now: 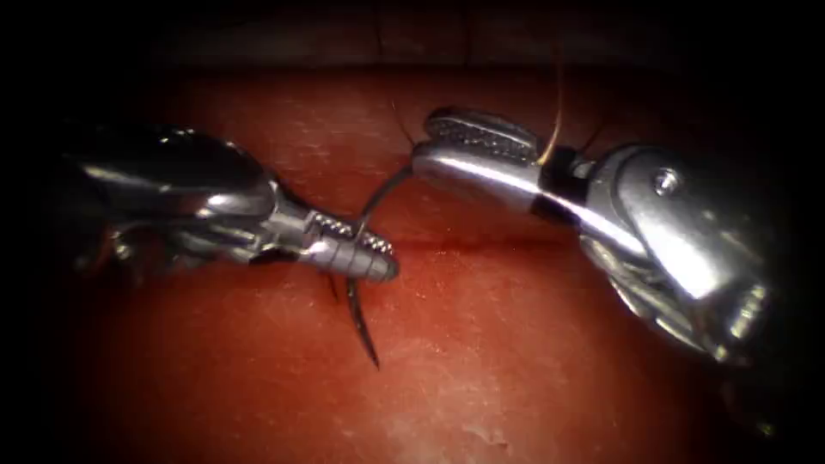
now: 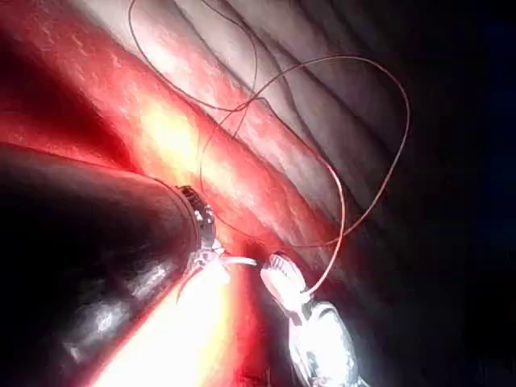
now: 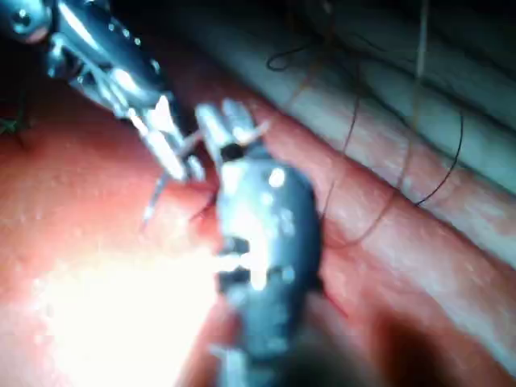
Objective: Wound Closure
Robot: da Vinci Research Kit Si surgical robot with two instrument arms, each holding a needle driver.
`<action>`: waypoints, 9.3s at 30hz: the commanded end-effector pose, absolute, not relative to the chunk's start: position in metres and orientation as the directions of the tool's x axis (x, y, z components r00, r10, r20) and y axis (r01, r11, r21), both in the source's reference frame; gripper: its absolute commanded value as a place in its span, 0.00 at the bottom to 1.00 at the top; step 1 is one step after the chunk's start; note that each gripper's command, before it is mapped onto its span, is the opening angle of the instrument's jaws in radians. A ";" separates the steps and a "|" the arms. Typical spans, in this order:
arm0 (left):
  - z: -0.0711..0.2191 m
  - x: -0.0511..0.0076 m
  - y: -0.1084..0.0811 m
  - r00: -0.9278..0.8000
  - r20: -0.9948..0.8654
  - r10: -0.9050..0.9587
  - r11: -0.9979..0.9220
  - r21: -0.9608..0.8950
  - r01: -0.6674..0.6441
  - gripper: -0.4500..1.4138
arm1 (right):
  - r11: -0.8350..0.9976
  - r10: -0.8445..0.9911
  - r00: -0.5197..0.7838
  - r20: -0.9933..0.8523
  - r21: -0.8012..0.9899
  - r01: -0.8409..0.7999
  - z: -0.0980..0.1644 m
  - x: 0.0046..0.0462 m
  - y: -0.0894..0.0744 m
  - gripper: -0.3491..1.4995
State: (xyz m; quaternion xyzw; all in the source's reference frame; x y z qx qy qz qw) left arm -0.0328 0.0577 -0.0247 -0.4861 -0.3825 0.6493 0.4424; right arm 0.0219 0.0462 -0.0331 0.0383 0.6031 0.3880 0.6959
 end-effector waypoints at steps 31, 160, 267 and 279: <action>-0.025 -0.0322 0.056 -0.337 -0.460 0.821 -0.558 -0.526 -0.642 0.43 | 0.603 0.538 0.131 -0.833 0.272 -0.750 -0.036 0.0263 0.045 0.00; -0.016 -0.0375 0.049 -0.482 -0.669 0.566 -0.824 -0.460 -0.330 0.35 | 0.946 0.052 0.085 -0.995 0.021 -0.325 -0.022 0.0224 0.052 0.00; -0.009 -0.0340 0.049 -0.550 -0.584 0.596 -0.799 -0.499 -0.336 0.40 | 0.980 -0.184 0.214 -0.959 -0.196 -0.034 -0.013 0.0244 0.038 0.00; -0.009 -0.0340 0.049 -0.550 -0.584 0.597 -0.799 -0.499 -0.336 0.40 | 0.990 -0.131 0.225 -0.965 -0.139 -0.023 -0.013 0.0244 0.038 0.00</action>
